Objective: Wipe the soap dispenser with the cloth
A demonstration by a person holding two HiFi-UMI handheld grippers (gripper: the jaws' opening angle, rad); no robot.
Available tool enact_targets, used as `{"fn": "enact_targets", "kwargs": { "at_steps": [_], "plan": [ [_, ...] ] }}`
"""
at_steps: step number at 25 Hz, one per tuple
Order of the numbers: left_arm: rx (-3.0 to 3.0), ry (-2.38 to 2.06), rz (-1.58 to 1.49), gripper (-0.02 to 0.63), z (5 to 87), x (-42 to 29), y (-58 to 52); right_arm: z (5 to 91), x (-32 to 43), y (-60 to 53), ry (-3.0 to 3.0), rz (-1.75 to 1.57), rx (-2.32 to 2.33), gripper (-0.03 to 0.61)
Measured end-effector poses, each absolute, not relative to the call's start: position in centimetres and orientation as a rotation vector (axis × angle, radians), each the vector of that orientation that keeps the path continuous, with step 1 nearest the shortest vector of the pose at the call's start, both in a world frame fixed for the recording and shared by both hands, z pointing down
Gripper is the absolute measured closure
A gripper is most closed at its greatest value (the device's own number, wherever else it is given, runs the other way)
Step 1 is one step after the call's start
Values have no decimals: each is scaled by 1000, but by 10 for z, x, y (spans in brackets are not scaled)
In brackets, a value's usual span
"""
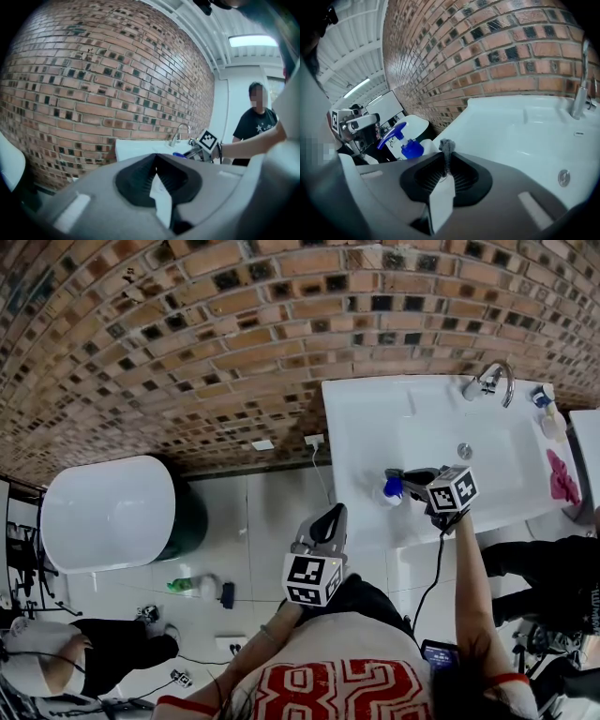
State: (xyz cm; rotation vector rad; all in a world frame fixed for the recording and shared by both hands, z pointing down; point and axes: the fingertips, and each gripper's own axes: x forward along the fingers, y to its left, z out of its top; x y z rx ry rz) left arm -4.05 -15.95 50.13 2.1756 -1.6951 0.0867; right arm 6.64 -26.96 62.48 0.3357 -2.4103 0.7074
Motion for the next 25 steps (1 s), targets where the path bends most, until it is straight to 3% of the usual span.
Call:
{"fn": "enact_targets", "kwargs": {
  "at_steps": [9,25],
  "plan": [
    [2155,-1717,89,611,502,-48,-157,601,42,-281,-2417,548,95,531],
    [2088,-1786,92,611,503,-74,-148,655,47,-272,-2250,569,24,531]
  ]
}}
